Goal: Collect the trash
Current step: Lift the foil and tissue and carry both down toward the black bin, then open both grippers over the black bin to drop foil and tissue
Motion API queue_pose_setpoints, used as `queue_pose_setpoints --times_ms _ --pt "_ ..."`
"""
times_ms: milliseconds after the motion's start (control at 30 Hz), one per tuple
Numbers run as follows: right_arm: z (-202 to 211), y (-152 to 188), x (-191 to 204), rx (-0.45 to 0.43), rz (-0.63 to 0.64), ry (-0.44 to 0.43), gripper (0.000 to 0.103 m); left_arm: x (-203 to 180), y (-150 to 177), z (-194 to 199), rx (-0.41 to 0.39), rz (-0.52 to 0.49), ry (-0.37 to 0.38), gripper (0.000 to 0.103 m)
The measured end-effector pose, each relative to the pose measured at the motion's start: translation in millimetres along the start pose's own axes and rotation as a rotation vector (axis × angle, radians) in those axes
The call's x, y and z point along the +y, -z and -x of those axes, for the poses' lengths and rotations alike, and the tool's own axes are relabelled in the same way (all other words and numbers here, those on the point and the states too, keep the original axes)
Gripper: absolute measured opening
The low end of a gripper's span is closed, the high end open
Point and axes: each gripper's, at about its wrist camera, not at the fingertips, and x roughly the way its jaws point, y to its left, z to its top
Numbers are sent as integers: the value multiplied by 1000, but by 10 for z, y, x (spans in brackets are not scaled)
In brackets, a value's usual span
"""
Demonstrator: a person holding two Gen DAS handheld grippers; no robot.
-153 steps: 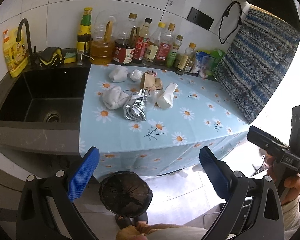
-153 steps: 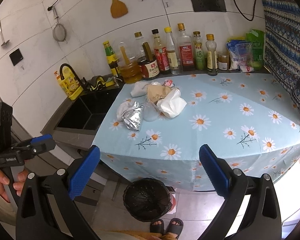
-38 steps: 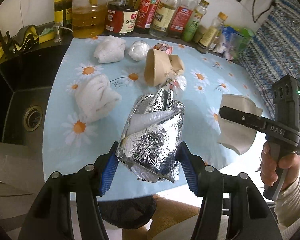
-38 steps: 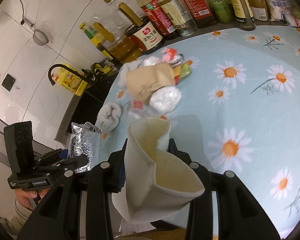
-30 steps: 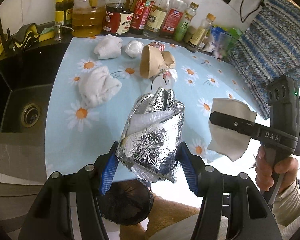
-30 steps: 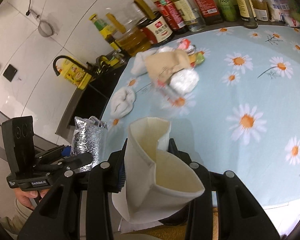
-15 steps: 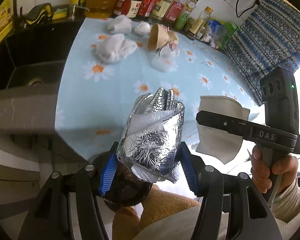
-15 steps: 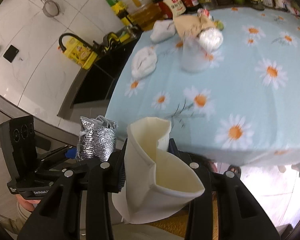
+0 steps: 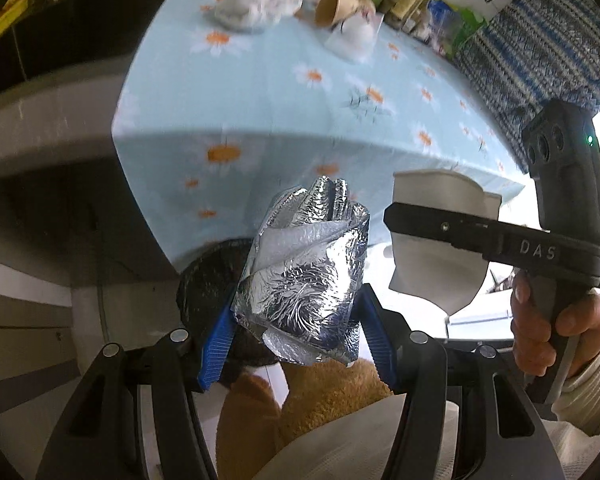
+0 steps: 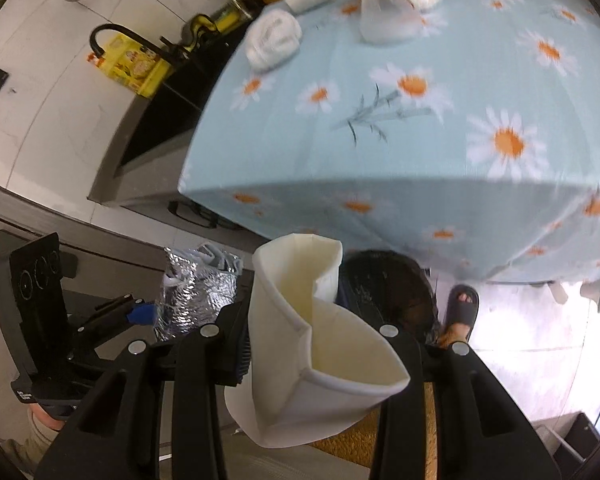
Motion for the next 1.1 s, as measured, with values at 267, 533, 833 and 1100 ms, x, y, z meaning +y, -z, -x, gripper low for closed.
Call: queue_pose_setpoints --times_ms 267,533,833,1100 --pt "-235 93 -145 53 -51 6 39 151 157 -235 77 40 26 57" --pt "-439 87 -171 104 -75 6 46 197 161 -381 106 56 1 64" --pt "-508 -21 -274 114 -142 -28 58 254 69 -489 132 71 -7 75" --pt "-380 -46 -327 91 -152 -20 58 276 41 -443 116 66 -24 75"
